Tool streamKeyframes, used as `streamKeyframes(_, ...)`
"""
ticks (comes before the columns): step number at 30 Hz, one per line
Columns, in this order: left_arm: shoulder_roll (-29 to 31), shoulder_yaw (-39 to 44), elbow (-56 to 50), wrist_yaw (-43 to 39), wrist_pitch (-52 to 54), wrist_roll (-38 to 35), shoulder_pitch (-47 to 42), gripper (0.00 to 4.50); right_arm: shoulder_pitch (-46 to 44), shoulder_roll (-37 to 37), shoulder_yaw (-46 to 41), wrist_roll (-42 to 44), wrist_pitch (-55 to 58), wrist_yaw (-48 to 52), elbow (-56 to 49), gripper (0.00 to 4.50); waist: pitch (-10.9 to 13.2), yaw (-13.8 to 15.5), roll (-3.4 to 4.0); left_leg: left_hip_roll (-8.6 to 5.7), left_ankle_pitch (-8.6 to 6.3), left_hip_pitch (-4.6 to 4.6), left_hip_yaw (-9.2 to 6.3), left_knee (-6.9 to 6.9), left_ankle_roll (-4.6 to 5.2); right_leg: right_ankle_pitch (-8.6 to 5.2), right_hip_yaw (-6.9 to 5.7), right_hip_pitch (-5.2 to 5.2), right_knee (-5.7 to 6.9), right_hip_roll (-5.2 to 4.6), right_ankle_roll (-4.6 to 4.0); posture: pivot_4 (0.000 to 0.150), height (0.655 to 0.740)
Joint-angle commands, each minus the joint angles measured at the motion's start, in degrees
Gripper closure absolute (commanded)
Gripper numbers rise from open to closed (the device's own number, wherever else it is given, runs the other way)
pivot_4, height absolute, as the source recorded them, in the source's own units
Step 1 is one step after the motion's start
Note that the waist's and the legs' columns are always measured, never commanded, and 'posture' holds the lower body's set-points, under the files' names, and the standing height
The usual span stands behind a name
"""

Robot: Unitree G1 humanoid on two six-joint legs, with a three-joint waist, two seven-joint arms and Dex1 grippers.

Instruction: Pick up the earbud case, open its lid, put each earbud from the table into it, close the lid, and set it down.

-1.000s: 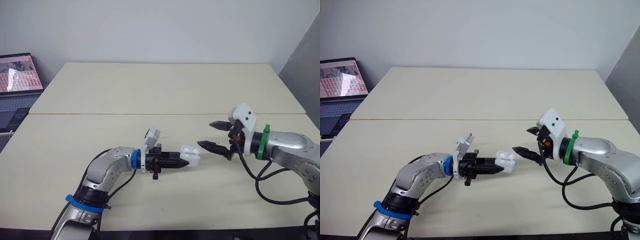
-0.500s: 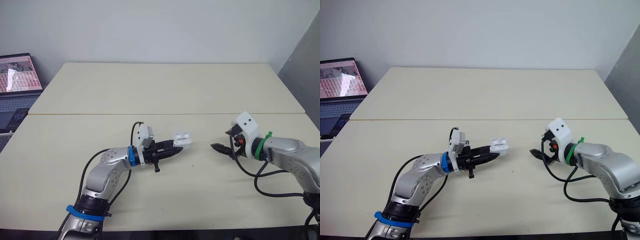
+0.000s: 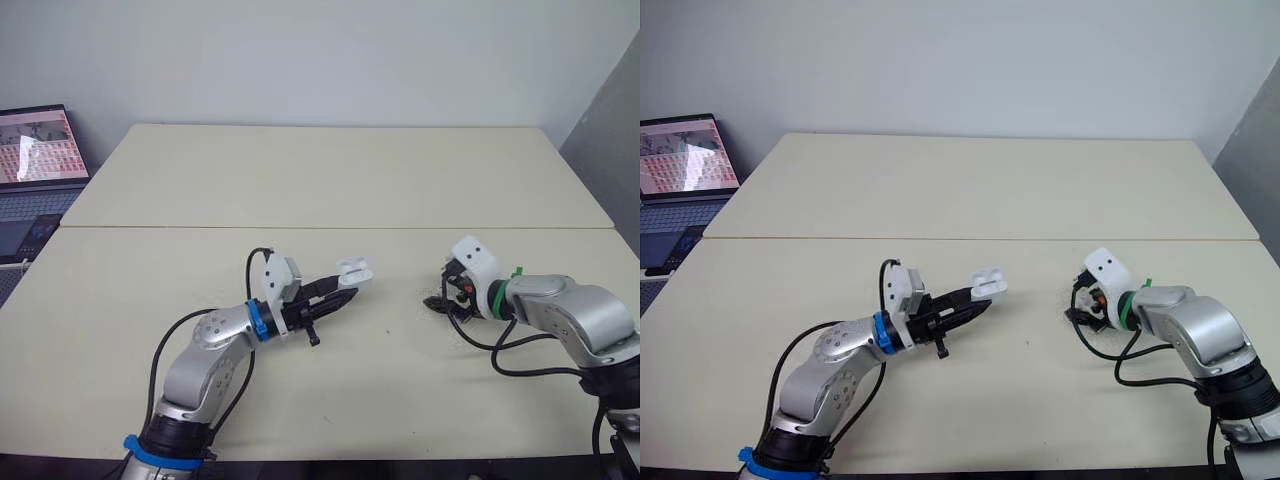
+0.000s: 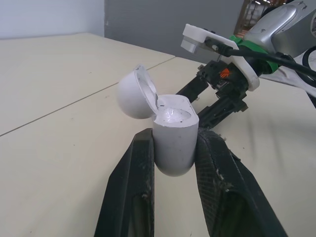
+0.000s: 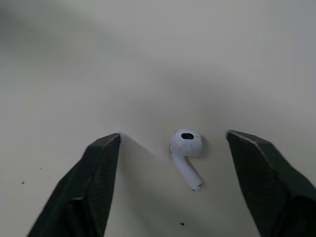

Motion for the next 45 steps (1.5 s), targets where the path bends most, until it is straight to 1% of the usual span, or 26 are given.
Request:
streamKeyframes(1, 0.05, 0.43, -2.47, 0.62, -0.35, -0.49, 0.15, 3.72, -1.12, 0.4, -0.73, -1.4, -1.77, 1.33, -0.52, 2.39, 0.0, 0.0, 0.0, 0.0, 0.0, 0.0, 0.0, 0.0, 0.0, 0.0, 0.0, 0.0, 0.0, 0.0, 0.0, 0.15, 0.74)
streamKeyframes(3, 0.16, 0.5, -2.58, 0.77, -0.15, -0.75, 0.32, 3.72, -0.85, 0.48, -0.57, -1.98, -2.65, 1.81, -0.67, 3.18, 0.0, -0.01, 0.0, 0.0, 0.0, 0.0, 0.01, 0.0, 0.0, 0.0, 0.0, 0.0, 0.0, 0.0, 0.0, 0.15, 0.74)
streamKeyframes(5, 0.33, 0.52, -2.77, 0.75, -0.07, -0.88, 0.5, 3.72, -0.32, 0.34, -0.51, -2.52, -3.72, 2.65, -1.12, 3.86, 0.0, -0.01, 0.0, 0.0, 0.0, 0.0, 0.01, 0.0, 0.0, 0.0, 0.0, 0.0, 0.0, 0.0, 0.0, 0.15, 0.74)
streamKeyframes(6, 0.45, 0.56, -2.89, 0.7, 0.0, -0.97, 0.64, 3.72, 0.06, -0.02, -0.47, -2.77, -4.15, 3.25, -1.56, 4.11, 0.0, -0.01, 0.0, 0.0, 0.0, 0.0, 0.0, 0.0, 0.0, 0.0, 0.0, 0.0, 0.0, 0.0, 0.0, 0.15, 0.74)
streamKeyframes(10, 1.07, 0.64, -3.39, 0.19, 0.37, -1.33, 1.16, 3.72, 2.51, -3.6, -0.99, -2.33, -7.09, 8.62, -4.83, 4.11, 0.01, 0.07, 0.01, 0.0, 0.0, -0.01, 0.0, 0.0, 0.0, 0.0, -0.01, 0.0, -0.01, 0.0, 0.0, 0.15, 0.74)
streamKeyframes(15, 1.62, 0.6, -4.0, -0.09, 0.99, -1.9, 1.38, 3.72, 10.42, -13.47, -3.87, 2.08, -15.25, 24.19, -13.61, 4.11, 0.02, 0.21, 0.02, 0.0, 0.0, -0.01, -0.03, 0.0, 0.0, 0.0, -0.05, 0.03, -0.04, 0.0, 0.0, 0.15, 0.74)
streamKeyframes(18, 1.79, 0.36, -4.09, -0.29, 1.06, -2.05, 1.47, 3.72, 14.18, -19.2, -3.12, -0.55, -19.23, 28.7, -14.16, 4.11, 0.02, 0.18, 0.02, 0.01, 0.0, 0.02, -0.05, 0.0, 0.01, 0.0, -0.07, 0.08, -0.04, 0.01, 0.0, 0.15, 0.74)
streamKeyframes(20, 1.73, 0.21, -4.07, -0.29, 1.13, -2.12, 1.38, 3.72, 15.53, -21.34, -1.96, -3.42, -23.26, 30.65, -12.51, 4.11, 0.03, 0.12, 0.01, 0.0, 0.0, 0.05, -0.01, 0.02, 0.0, 0.0, -0.05, 0.1, -0.03, 0.0, 0.0, 0.15, 0.74)
streamKeyframes(24, 1.62, -0.08, -3.88, -0.55, 1.09, -2.07, 1.07, 3.72, 16.72, -23.44, 0.14, -8.55, -28.9, 33.11, -8.7, 4.11, 0.03, 0.06, 0.0, 0.02, 0.0, 0.08, 0.01, 0.01, 0.0, 0.0, -0.04, 0.09, -0.02, 0.02, 0.0, 0.15, 0.74)
streamKeyframes(29, 1.51, -0.09, -3.72, -0.74, 1.04, -1.85, 0.72, 3.72, 19.67, -25.15, 0.76, -13.49, -36.7, 36.43, -3.04, 4.11, 0.03, 0.18, 0.0, 0.01, 0.0, 0.07, 0.03, 0.02, 0.0, 0.0, -0.02, 0.09, -0.03, 0.0, 0.0, 0.15, 0.74)
streamKeyframes(31, 1.58, -0.1, -3.66, -0.95, 1.07, -1.86, 0.64, 3.72, 20.06, -25.17, 0.37, -14.33, -39.61, 37.39, -1.64, 4.11, 0.03, 0.19, 0.0, 0.01, 0.0, 0.09, 0.01, 0.02, 0.0, 0.0, -0.04, 0.12, -0.03, 0.0, 0.0, 0.15, 0.74)
streamKeyframes(36, 1.42, -0.36, -3.48, -1.08, 1.15, -1.72, 0.43, 3.72, 19.8, -24.45, 0.31, -14.96, -42.58, 39.38, 0.25, 4.11, 0.03, 0.49, -0.01, 0.0, 0.0, 0.08, 0.01, 0.05, 0.0, 0.0, -0.03, 0.14, -0.04, -0.01, 0.0, 0.15, 0.74)
streamKeyframes(37, 1.37, -0.43, -3.45, -1.11, 1.17, -1.72, 0.34, 3.72, 19.79, -24.52, 0.19, -15.04, -41.98, 39.33, 0.29, 3.38, 0.03, 0.61, -0.01, -0.01, 0.0, 0.08, 0.01, 0.05, 0.0, 0.0, -0.03, 0.14, -0.04, -0.02, 0.0, 0.15, 0.74)
streamKeyframes(41, 1.47, -0.37, -3.25, -1.36, 1.08, -1.76, 0.22, 3.72, 19.59, -24.24, -1.53, -14.69, -38.69, 37.82, -2.32, 2.08, 0.03, 0.98, -0.01, 0.0, 0.0, 0.1, 0.01, 0.05, 0.0, 0.0, -0.03, 0.14, -0.03, -0.01, 0.0, 0.15, 0.74)
streamKeyframes(43, 1.5, -0.37, -3.15, -1.46, 1.01, -1.72, 0.19, 3.72, 20.14, -26.92, -0.93, -16.45, -36.03, 38.13, -6.3, 2.08, 0.03, 1.02, 0.01, 0.0, 0.0, 0.12, 0.03, 0.06, 0.0, 0.0, 0.0, 0.13, -0.02, -0.01, 0.0, 0.15, 0.74)
streamKeyframes(45, 1.43, -0.48, -3.12, -1.47, 1.01, -1.67, 0.18, 3.72, 19.56, -29.15, 0.57, -19.97, -33.16, 37.88, -10.08, 2.08, 0.02, 1.27, 0.04, 0.0, 0.0, 0.09, 0.02, 0.05, 0.0, 0.0, -0.01, 0.11, -0.02, -0.01, 0.0, 0.15, 0.74)
